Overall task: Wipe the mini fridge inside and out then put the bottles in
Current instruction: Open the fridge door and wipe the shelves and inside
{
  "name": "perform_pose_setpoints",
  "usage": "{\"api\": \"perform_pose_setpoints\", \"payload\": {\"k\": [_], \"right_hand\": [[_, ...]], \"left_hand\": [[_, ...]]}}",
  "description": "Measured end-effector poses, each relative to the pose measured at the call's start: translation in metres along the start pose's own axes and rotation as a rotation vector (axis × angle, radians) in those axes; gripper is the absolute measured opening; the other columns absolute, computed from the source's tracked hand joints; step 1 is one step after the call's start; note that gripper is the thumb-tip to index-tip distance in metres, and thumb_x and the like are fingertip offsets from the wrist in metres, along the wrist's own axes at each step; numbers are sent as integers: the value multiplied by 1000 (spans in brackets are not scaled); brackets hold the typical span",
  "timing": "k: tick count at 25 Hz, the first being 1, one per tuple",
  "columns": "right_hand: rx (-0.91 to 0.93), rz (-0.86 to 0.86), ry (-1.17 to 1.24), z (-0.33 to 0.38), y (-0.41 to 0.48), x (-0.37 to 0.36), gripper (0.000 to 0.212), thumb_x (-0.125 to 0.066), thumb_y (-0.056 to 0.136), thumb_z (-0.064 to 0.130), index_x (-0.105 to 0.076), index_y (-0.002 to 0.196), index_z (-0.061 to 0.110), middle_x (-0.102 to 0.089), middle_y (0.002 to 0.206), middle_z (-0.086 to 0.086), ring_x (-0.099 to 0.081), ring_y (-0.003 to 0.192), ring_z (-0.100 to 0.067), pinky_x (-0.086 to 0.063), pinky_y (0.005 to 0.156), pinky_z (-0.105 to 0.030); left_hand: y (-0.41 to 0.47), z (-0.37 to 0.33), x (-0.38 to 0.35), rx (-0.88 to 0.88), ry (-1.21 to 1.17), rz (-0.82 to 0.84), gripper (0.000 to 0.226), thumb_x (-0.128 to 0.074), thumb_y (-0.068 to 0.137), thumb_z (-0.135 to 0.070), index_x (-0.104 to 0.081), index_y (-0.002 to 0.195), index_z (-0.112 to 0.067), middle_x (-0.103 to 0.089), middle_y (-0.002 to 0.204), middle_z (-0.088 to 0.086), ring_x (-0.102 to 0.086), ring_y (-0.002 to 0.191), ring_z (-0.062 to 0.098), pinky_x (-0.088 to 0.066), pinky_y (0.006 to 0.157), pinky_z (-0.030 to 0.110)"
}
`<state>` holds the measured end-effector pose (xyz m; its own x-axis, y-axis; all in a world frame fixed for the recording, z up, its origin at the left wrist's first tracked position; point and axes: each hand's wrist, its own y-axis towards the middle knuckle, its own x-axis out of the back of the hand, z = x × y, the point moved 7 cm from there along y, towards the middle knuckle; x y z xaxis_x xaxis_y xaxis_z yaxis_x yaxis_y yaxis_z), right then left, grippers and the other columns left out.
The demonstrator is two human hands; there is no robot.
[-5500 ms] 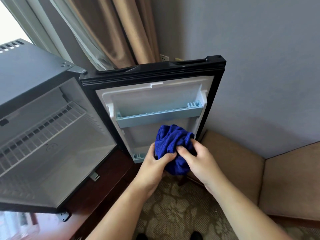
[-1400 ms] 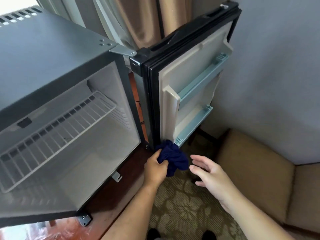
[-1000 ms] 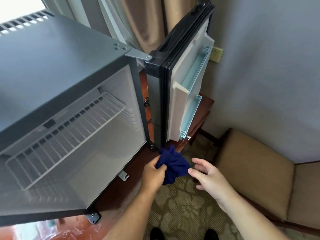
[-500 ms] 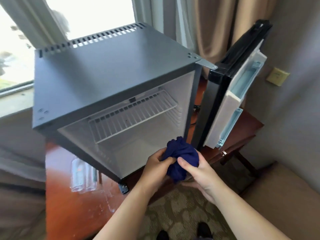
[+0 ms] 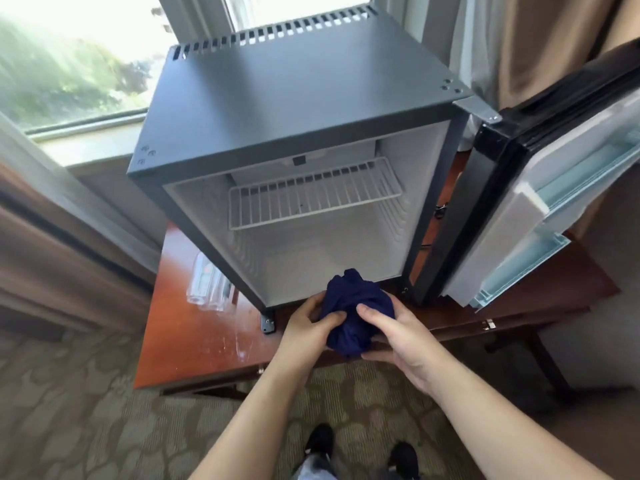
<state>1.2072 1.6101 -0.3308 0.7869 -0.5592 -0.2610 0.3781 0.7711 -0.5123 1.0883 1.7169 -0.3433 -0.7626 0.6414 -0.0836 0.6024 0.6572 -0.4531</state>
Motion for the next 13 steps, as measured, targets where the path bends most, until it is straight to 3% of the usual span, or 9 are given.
{"api": "perform_pose_setpoints", "payload": {"k": [4,7,13], "right_hand": [[-64,-14,-34,-12,17,-2,33,-69,94,27,-63,126,31,-76,113,2,-76,97,-23,-63,82,-50],[-124,-46,-52,-26,32,-14,27,-64,97,17,-64,122,25,-76,112,-5,-75,98,-27,-63,73,-44],[-148,-173,-15,-41,71,-38,32,-60,97,4,-67,121,24,-76,113,-7,-73,103,-31,-63,74,-45]], "left_hand": [[-11,20,10,33,-58,-14,76,-84,75,-26,-53,145,-29,-71,131,3,-69,119,28,-55,101,55],[-10,33,28,68,-29,-47,86,-83,70,-19,-48,148,-27,-70,131,6,-68,122,25,-52,106,52],[21,32,61,59,88,11,77,-71,88,1,-42,152,-30,-66,133,-7,-65,121,8,-55,105,36]]}}
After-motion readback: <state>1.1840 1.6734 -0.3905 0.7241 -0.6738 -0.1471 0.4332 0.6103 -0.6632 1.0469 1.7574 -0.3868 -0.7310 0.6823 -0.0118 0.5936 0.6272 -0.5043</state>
